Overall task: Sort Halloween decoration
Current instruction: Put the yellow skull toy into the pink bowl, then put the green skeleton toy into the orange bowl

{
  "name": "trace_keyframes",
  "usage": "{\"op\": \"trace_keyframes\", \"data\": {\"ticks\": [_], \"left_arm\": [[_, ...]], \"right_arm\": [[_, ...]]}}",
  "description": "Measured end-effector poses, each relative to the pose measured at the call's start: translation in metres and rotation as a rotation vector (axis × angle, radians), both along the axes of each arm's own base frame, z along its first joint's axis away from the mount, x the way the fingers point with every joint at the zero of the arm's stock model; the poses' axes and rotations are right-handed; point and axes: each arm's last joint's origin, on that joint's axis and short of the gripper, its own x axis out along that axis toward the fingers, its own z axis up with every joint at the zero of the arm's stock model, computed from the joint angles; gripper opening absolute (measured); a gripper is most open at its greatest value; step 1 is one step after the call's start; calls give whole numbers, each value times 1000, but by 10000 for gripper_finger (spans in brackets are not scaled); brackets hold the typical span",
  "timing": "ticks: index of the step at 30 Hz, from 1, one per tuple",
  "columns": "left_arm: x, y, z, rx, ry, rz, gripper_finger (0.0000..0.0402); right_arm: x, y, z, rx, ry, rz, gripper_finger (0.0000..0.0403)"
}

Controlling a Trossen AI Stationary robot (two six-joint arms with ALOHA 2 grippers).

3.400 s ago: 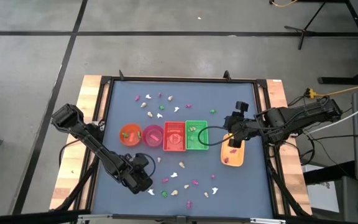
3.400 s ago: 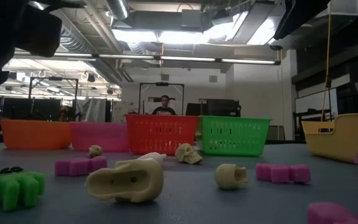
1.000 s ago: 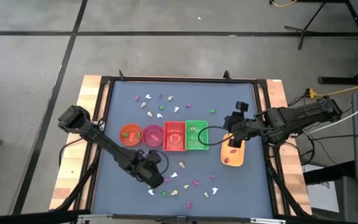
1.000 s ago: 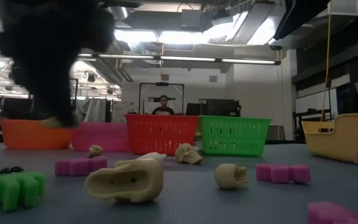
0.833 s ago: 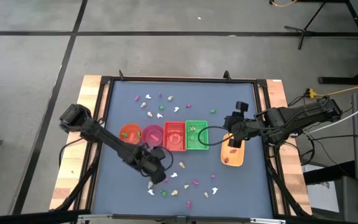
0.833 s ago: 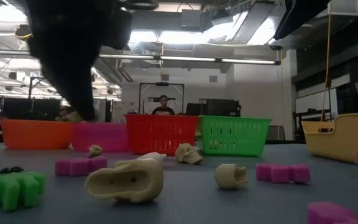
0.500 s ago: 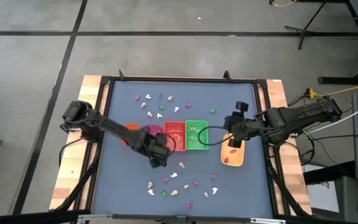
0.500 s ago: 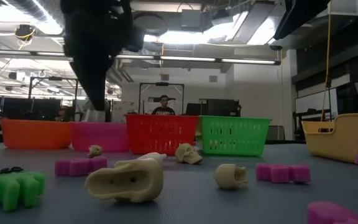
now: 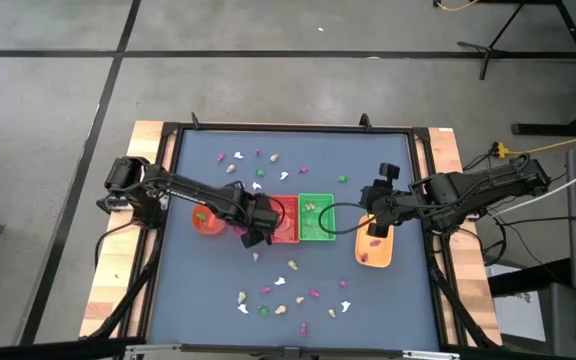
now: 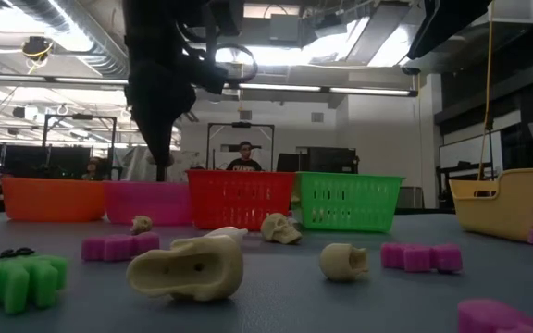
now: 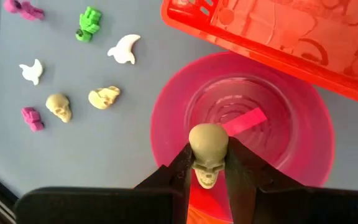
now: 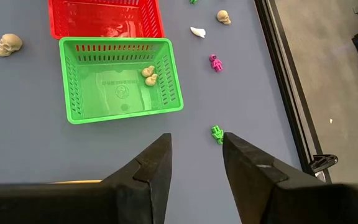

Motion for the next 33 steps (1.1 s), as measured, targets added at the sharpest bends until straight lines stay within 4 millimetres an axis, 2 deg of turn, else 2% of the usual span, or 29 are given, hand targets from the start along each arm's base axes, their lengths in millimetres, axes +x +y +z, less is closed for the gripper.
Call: {"op": "trace_keyframes", "data": {"ticks": [5,15,21,25,33], "left_arm": [[0,3,0,2,5,-2,64],[0,3,0,5,12,-16,135],[-1,4,0,26,28,-38,140],[-1,4,0,28,28,-41,140],[0,3,1,122,39,-98,140]], "right_arm": [[0,0,0,0,0,0,143],[0,0,0,-6,-2,-3,143],[0,-5,2,-140,-13,-39,143],[2,-19,1,-131,29,-41,143],[7,-78,-3,9,106,-36,143]]}}
